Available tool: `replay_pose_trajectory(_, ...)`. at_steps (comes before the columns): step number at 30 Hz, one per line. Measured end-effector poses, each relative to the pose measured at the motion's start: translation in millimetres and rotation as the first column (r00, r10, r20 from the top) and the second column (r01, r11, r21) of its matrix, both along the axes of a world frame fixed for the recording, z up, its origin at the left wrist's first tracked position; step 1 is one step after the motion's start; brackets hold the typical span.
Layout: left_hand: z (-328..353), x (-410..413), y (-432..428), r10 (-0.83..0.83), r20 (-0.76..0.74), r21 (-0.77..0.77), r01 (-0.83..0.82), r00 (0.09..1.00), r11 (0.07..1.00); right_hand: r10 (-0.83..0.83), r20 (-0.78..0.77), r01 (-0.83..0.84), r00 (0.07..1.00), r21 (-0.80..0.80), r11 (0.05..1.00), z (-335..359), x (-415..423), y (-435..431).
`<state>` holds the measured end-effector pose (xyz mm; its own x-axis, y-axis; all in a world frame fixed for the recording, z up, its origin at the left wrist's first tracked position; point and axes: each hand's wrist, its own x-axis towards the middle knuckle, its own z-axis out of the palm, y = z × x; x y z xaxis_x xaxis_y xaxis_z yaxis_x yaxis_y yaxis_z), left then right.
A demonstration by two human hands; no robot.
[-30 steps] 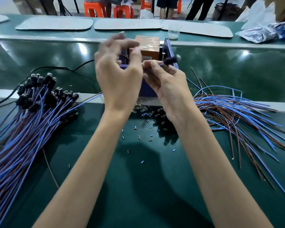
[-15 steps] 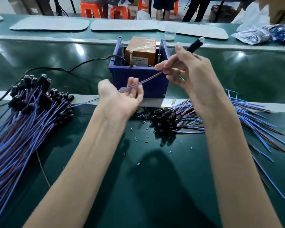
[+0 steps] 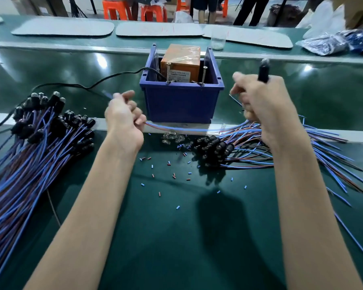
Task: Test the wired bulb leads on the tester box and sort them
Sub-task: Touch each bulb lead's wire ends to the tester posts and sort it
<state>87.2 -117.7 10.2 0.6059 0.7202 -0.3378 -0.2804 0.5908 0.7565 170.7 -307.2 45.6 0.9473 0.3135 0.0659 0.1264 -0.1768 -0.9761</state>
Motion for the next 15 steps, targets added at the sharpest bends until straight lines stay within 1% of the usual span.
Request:
replay_pose_trajectory(1, -2, 0, -3, -0.118, -0.085, 0.139, 0.129, 0.989, 0.982, -0.01, 0.064, 0.017, 0.998, -0.104, 0.994, -3, 0, 2)
replay_pose_trajectory(2, -2, 0, -7, -0.239, -0.182, 0.267, 0.282, 0.954, 0.922, -0.003, 0.104, 0.02, 0.995, -0.158, 0.987, -5, 0, 4)
replay_pose_trajectory(3, -2, 0, -13, -0.339, -0.288, 0.372, 0.431, 0.896, 0.822, 0.01, 0.117, 0.01, 0.993, -0.166, 0.986, -7, -1, 6)
replay_pose_trajectory(4, -2, 1, -19, -0.404, -0.385, 0.447, 0.551, 0.83, 0.705, 0.023, 0.112, -0.006, 0.993, -0.148, 0.989, -9, -2, 9)
replay_pose_trajectory(5, -3, 1, -24, -0.443, -0.458, 0.49, 0.635, 0.77, 0.597, 0.031, 0.096, -0.019, 0.995, -0.118, 0.993, -11, -3, 10)
replay_pose_trajectory(6, -3, 1, -29, -0.471, -0.505, 0.509, 0.69, 0.723, 0.514, 0.038, 0.071, -0.032, 0.997, -0.082, 0.996, -12, -3, 12)
replay_pose_trajectory(7, -4, 1, -31, -0.494, -0.532, 0.513, 0.726, 0.687, 0.457, 0.05, 0.042, -0.048, 0.998, -0.043, 0.998, -12, -4, 12)
replay_pose_trajectory(9, -3, -1, -34, -0.524, -0.557, 0.512, 0.763, 0.644, 0.394, 0.076, -0.006, -0.076, 0.997, 0.021, 0.997, -12, -4, 11)
replay_pose_trajectory(15, 5, -5, -35, -0.567, -0.567, 0.525, 0.793, 0.597, 0.31, 0.155, -0.049, -0.152, 0.987, 0.065, 0.986, -12, -4, 7)
